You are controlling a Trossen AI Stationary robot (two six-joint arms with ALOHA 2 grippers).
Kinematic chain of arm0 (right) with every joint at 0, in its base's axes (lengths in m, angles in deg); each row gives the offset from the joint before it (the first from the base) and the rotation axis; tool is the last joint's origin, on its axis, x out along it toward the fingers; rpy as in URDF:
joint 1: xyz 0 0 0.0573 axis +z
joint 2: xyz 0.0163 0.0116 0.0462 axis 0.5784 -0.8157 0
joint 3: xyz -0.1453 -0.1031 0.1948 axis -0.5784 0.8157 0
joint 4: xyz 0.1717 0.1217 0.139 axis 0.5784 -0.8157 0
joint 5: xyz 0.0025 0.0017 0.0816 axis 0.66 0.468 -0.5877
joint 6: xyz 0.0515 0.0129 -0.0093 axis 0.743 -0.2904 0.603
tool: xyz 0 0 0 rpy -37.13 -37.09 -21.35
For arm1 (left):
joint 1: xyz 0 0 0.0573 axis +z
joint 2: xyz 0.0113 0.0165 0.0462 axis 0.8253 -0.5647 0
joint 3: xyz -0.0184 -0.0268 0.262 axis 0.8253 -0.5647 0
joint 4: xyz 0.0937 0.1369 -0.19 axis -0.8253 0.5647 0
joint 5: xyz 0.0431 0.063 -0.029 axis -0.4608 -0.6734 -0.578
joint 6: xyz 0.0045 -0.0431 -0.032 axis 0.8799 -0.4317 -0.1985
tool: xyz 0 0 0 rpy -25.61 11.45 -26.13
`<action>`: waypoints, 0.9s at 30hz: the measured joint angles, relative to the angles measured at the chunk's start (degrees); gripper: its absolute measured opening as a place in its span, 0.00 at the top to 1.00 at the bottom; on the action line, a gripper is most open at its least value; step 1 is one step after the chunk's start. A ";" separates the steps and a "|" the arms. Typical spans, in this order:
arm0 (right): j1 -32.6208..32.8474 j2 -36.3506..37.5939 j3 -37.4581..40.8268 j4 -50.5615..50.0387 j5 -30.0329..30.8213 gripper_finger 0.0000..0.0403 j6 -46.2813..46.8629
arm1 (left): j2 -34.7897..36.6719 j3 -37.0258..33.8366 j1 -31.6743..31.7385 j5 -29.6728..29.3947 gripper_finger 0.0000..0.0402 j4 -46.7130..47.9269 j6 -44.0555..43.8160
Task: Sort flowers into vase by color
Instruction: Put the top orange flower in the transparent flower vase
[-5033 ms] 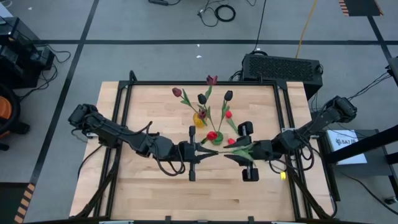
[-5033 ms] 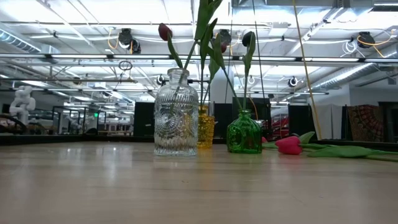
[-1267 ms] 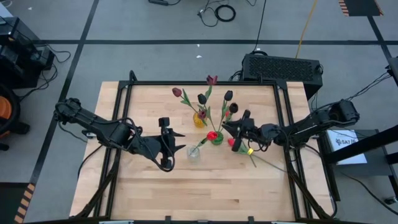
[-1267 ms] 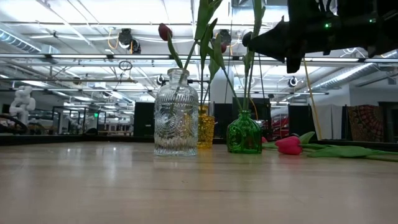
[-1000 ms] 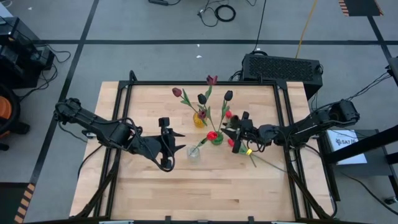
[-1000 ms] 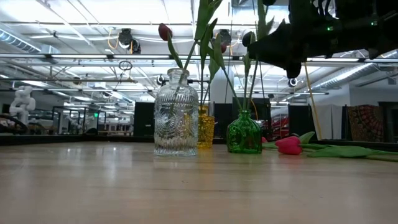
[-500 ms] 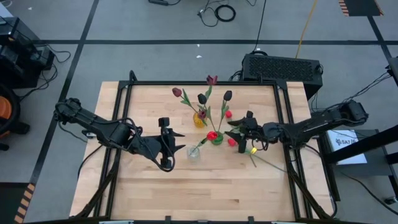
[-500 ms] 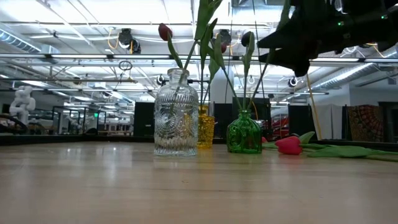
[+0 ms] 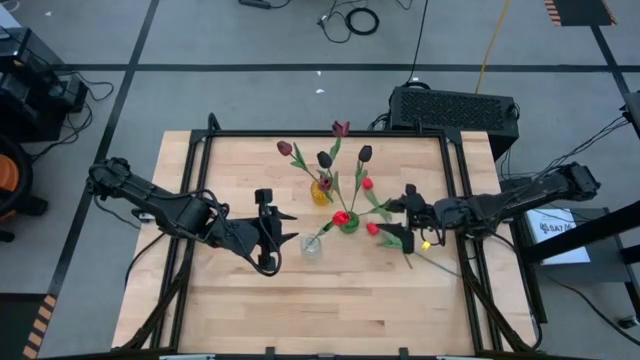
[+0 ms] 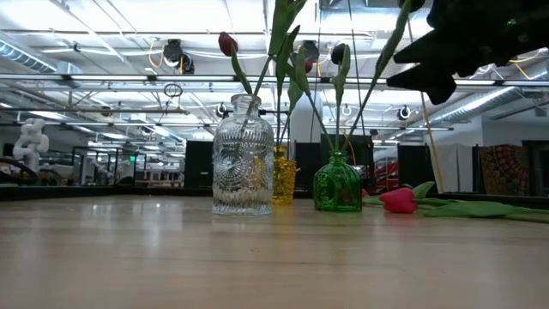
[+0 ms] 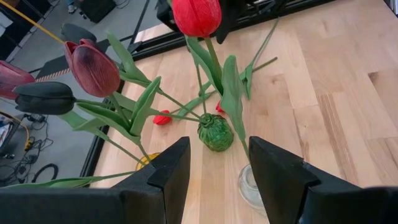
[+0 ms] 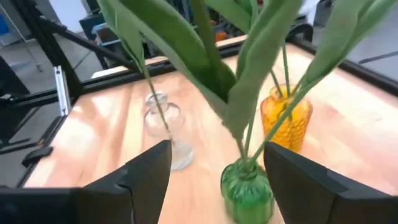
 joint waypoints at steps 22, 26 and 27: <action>-2.24 -2.35 -0.02 -26.18 9.36 0.39 13.61 | -0.02 -0.02 0.03 0.00 0.57 -0.11 -0.07; -3.73 -5.42 -0.02 -26.28 10.72 0.39 14.51 | -0.02 -0.02 0.31 -0.01 0.57 -0.19 -0.12; -4.00 -6.26 -0.02 -26.31 10.31 0.39 14.89 | -0.02 -0.02 0.42 0.00 0.57 -0.19 -0.36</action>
